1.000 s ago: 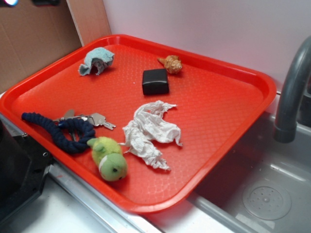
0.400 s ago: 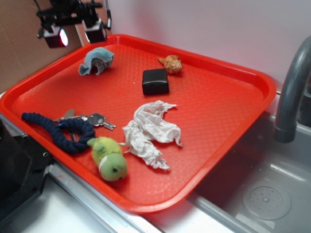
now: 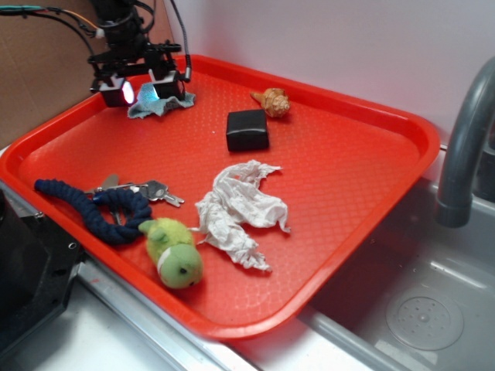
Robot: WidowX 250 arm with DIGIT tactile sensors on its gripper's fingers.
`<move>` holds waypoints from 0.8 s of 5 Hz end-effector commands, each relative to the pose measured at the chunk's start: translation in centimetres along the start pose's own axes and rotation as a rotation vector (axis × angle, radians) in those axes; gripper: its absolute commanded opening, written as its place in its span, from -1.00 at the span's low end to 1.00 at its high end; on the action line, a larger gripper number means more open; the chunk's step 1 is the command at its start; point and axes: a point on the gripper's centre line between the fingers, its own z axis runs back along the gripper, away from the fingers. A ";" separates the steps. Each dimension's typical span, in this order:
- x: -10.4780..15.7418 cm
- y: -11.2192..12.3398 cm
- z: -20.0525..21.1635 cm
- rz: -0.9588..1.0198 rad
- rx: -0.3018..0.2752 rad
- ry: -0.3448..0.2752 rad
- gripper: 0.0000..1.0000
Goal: Grab the blue cloth.
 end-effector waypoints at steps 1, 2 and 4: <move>-1.0 -0.6 4.2 -0.073 0.016 -0.047 -1.00; -2.5 -1.4 6.7 -0.179 0.016 -0.012 -1.00; -7.2 -2.4 13.8 -0.360 0.039 -0.006 -1.00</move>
